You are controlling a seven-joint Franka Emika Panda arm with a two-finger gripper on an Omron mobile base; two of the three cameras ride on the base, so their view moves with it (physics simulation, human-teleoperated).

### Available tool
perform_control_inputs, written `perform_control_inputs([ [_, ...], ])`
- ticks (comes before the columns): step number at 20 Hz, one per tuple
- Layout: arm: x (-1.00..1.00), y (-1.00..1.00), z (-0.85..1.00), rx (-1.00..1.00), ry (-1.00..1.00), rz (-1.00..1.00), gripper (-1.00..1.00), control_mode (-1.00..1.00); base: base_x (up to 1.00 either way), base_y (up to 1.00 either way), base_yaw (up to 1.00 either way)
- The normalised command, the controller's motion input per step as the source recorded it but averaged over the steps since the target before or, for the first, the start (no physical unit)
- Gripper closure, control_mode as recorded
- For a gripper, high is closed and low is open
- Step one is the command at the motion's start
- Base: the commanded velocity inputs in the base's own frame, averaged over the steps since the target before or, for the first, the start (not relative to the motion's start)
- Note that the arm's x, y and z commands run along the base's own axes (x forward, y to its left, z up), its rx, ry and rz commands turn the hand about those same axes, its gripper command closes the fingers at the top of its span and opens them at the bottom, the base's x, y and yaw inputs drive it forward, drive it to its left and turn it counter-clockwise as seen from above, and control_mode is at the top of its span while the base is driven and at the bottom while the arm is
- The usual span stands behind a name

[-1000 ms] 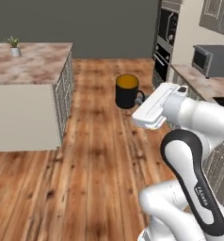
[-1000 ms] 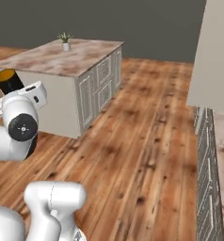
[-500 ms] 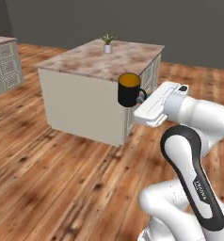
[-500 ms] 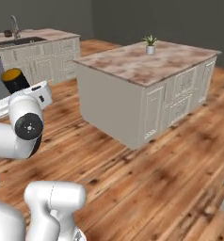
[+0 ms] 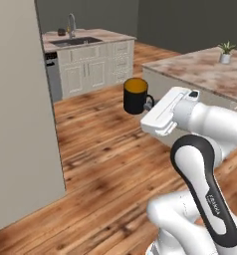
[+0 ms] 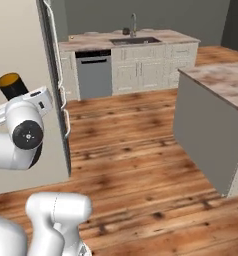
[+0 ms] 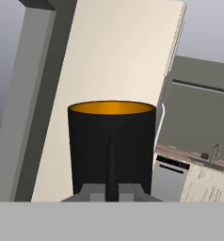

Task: Open the cabinet directly in front. Then move the beer and the mug to the dining counter with the jar on it.

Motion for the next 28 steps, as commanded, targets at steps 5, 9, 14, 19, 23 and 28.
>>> perform_control_inputs([
  [5,0.0,0.0,0.0,0.0,0.0,0.0,1.0,1.0,0.43,-0.7,0.11],
  [9,0.0,0.0,0.0,0.0,0.0,0.0,1.0,1.0,0.59,-1.0,0.13],
  [14,0.0,0.0,0.0,0.0,0.0,0.0,1.0,1.0,0.9,-0.97,0.14],
  [19,0.0,0.0,0.0,0.0,0.0,0.0,1.0,1.0,1.0,-0.42,0.08],
  [23,0.0,0.0,0.0,0.0,0.0,0.0,1.0,1.0,1.0,-0.07,0.07],
  [28,0.0,0.0,0.0,0.0,0.0,0.0,1.0,1.0,1.0,0.21,0.1],
])
